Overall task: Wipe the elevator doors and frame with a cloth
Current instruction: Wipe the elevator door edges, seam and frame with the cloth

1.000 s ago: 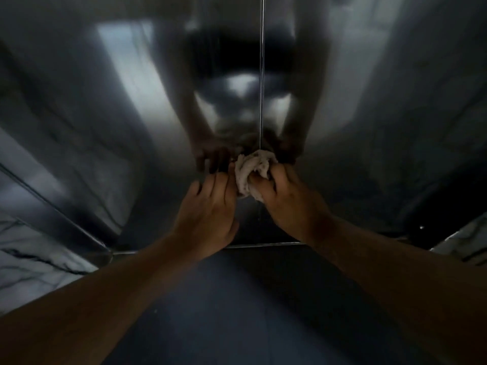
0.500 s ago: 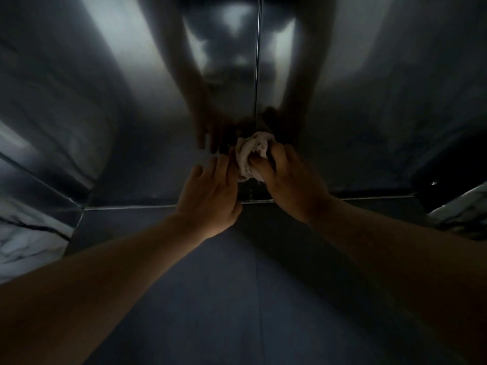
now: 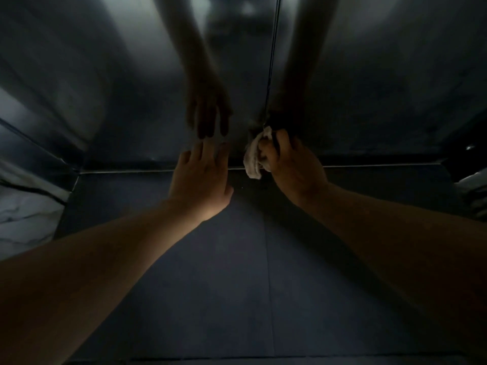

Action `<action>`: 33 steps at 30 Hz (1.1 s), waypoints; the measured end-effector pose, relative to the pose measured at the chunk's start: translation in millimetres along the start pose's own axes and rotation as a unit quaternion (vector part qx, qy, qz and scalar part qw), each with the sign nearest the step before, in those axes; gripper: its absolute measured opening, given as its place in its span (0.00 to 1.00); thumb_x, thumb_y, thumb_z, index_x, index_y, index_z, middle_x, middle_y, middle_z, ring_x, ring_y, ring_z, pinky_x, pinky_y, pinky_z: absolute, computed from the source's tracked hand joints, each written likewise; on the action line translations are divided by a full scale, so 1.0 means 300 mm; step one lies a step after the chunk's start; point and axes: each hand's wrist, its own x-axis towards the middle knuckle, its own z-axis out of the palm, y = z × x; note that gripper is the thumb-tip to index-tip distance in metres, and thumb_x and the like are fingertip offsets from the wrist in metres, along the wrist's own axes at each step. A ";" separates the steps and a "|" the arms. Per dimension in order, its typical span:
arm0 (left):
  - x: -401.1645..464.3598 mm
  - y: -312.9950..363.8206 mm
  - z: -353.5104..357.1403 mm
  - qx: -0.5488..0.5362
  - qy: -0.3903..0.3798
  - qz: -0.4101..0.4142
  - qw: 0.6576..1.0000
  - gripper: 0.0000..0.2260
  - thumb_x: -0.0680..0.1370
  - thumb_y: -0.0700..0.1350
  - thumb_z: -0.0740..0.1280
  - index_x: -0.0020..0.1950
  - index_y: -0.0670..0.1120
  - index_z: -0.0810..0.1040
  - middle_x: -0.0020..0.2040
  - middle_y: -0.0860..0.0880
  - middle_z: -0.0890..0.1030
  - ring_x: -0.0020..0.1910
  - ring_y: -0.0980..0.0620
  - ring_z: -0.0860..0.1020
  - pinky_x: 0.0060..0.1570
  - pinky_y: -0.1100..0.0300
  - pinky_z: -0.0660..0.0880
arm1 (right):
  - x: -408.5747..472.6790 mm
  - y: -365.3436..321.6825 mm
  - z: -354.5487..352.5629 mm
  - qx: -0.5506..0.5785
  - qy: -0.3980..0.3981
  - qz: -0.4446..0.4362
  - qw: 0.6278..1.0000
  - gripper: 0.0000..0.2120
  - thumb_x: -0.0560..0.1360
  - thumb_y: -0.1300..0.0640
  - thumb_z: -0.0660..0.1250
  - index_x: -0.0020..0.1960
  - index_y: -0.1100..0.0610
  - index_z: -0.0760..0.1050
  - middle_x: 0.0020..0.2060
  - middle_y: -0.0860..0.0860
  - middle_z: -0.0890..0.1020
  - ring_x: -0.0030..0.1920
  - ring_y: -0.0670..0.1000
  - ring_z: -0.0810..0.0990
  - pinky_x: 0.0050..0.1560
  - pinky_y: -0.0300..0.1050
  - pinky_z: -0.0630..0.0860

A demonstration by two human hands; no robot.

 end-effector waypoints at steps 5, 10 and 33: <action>0.000 -0.004 0.024 0.003 -0.003 0.011 1.000 0.35 0.70 0.54 0.68 0.72 0.41 0.63 0.64 0.38 0.70 0.62 0.38 0.70 0.59 0.46 0.69 | -0.025 -0.035 0.126 0.015 -0.089 0.063 0.994 0.26 0.77 0.57 0.63 0.73 0.54 0.59 0.70 0.58 0.61 0.58 0.61 0.74 0.52 0.52 0.77; -0.016 -0.002 0.063 -0.008 -0.020 0.009 1.000 0.35 0.71 0.52 0.68 0.74 0.39 0.62 0.69 0.36 0.68 0.69 0.37 0.67 0.68 0.42 0.65 | -0.025 -0.034 0.173 0.022 -0.086 0.072 0.993 0.27 0.76 0.58 0.64 0.72 0.55 0.60 0.70 0.58 0.61 0.56 0.62 0.73 0.52 0.53 0.76; -0.095 0.087 -0.226 -0.069 -0.025 0.017 0.997 0.23 0.69 0.46 0.66 0.62 0.39 0.73 0.59 0.38 0.77 0.57 0.36 0.75 0.54 0.45 0.70 | -0.068 0.001 -0.286 0.080 -0.047 -0.032 0.995 0.24 0.79 0.56 0.55 0.75 0.56 0.59 0.73 0.59 0.60 0.62 0.61 0.72 0.60 0.53 0.73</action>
